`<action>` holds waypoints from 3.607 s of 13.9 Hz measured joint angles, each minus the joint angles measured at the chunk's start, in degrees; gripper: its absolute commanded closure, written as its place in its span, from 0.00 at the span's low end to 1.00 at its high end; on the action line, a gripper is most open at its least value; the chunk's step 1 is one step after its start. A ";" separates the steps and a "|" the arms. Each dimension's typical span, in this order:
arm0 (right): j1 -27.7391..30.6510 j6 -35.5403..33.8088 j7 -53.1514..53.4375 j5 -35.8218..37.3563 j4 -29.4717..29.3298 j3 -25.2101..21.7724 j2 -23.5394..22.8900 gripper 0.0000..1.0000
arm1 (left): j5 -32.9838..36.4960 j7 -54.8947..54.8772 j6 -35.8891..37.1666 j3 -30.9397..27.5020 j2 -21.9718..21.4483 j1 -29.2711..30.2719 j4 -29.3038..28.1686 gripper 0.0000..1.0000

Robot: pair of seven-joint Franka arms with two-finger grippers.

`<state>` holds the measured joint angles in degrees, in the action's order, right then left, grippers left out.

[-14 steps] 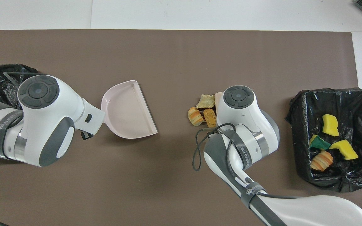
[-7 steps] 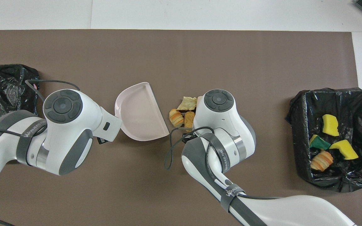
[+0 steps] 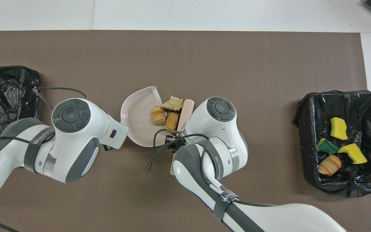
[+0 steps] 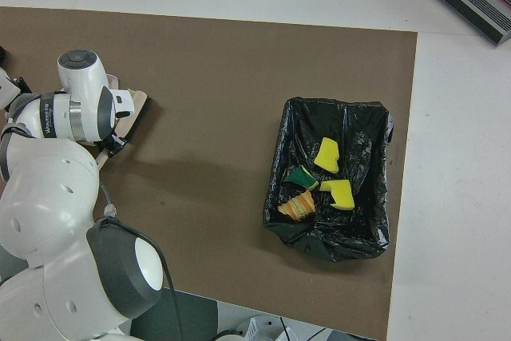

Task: Sweep and dump trash in bin
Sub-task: 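Sweep the bread chunks into the dustpan with the right gripper's brush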

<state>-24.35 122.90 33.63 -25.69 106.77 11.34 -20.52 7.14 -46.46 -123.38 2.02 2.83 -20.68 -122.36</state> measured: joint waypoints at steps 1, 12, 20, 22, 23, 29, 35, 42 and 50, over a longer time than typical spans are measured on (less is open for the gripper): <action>-0.27 0.46 -0.75 -3.01 -0.16 0.05 -0.27 1.00 | 0.00 0.00 -0.01 -0.01 0.00 0.00 0.00 1.00; -0.76 -2.32 -3.68 -16.12 -2.29 0.21 5.89 1.00 | -4.03 2.07 -2.41 -0.56 0.04 0.07 -0.16 1.00; 2.95 -7.28 -3.67 5.56 -1.50 0.00 4.66 1.00 | -4.13 6.69 -2.19 -0.56 0.03 0.07 -0.85 1.00; 2.72 -7.21 -3.67 9.82 -2.20 0.19 2.44 1.00 | -4.08 4.49 -2.27 -0.57 0.02 0.07 -0.85 1.00; 2.53 -7.20 -3.67 11.60 -3.07 0.23 1.28 1.00 | -4.08 2.32 -2.26 -0.60 0.01 0.08 -0.85 1.00; 2.02 -7.30 -4.49 20.23 -12.37 0.50 -7.31 1.00 | -4.06 -3.14 -2.23 -0.84 0.02 0.17 -0.85 1.00; -1.63 -10.77 -5.88 24.37 -15.51 2.02 -9.10 1.00 | -4.02 -3.24 -2.23 -0.86 0.02 0.19 -0.85 1.00; -2.51 -11.51 -4.78 24.61 -16.07 6.49 -8.90 1.00 | -4.10 -1.44 -2.24 -0.88 0.02 0.24 -0.85 1.00; 3.23 -26.13 -4.76 24.18 -17.44 6.59 -0.58 1.00 | -7.83 1.14 -2.43 -1.08 -0.06 1.74 -0.55 1.00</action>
<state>-21.12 96.77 28.88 -1.52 89.34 17.92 -21.10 -0.69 -45.32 -125.81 0.93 2.77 -18.94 -122.91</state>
